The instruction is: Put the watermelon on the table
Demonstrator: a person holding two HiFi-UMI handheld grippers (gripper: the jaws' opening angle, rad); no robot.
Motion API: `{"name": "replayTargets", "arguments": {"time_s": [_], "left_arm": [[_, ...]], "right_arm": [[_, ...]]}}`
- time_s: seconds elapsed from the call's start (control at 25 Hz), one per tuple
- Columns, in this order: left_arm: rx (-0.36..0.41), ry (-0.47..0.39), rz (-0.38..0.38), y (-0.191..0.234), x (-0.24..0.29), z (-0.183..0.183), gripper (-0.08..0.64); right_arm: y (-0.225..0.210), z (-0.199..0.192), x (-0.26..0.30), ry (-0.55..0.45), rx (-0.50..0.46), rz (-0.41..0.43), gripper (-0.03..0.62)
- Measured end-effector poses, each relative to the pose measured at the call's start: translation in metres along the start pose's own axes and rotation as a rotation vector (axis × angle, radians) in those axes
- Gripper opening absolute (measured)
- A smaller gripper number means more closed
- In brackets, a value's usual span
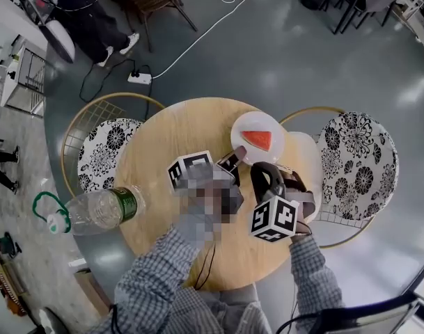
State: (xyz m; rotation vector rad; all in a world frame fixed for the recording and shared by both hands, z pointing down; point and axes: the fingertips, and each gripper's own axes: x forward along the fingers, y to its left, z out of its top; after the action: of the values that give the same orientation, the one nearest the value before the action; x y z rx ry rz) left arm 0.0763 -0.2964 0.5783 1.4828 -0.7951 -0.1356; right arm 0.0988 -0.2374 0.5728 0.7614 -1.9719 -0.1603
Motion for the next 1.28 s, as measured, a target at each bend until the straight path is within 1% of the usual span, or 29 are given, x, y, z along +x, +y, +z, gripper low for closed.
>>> {"name": "replayTargets", "arguments": {"time_s": [0.08,0.12,0.16,0.24,0.4,0.6,0.92,1.0,1.08,1.12,1.2,1.28], "left_arm": [[0.009,0.013,-0.022,-0.005,-0.002,-0.001,0.026],[0.001,0.015,-0.045,-0.008,-0.003,-0.002,0.054],[-0.007,0.018,-0.066,-0.010,-0.005,-0.002,0.113],[-0.006,0.024,-0.084,-0.011,-0.010,-0.004,0.137],[0.004,0.031,-0.061,0.000,-0.022,-0.008,0.137],[0.014,0.032,-0.062,0.003,-0.035,-0.012,0.147],[0.003,0.006,-0.080,0.000,-0.060,-0.016,0.147],[0.013,-0.003,-0.087,-0.004,-0.065,-0.016,0.147],[0.037,-0.010,-0.096,-0.008,-0.073,-0.018,0.146],[0.051,-0.011,-0.106,-0.011,-0.077,-0.019,0.146],[0.085,-0.007,-0.134,-0.020,-0.084,-0.024,0.146],[0.116,-0.001,-0.165,-0.028,-0.092,-0.029,0.144]], "right_arm": [[0.001,0.000,0.000,0.008,0.008,0.007,0.031],[0.001,0.000,0.000,0.010,0.012,0.012,0.031],[0.002,0.000,0.001,0.012,0.016,0.019,0.031],[0.006,0.000,0.002,0.014,0.022,0.036,0.032],[0.012,0.002,0.006,0.027,0.027,0.049,0.032],[0.010,0.000,0.012,0.054,0.059,0.043,0.032],[0.006,0.000,0.018,0.041,0.155,0.030,0.032],[0.004,0.001,0.016,0.021,0.212,0.040,0.035],[0.000,0.003,0.010,-0.011,0.289,0.045,0.081],[-0.004,0.005,0.004,-0.035,0.328,0.038,0.081],[-0.013,0.012,-0.013,-0.105,0.381,-0.012,0.081],[-0.022,0.027,-0.036,-0.198,0.416,-0.071,0.080]]}}
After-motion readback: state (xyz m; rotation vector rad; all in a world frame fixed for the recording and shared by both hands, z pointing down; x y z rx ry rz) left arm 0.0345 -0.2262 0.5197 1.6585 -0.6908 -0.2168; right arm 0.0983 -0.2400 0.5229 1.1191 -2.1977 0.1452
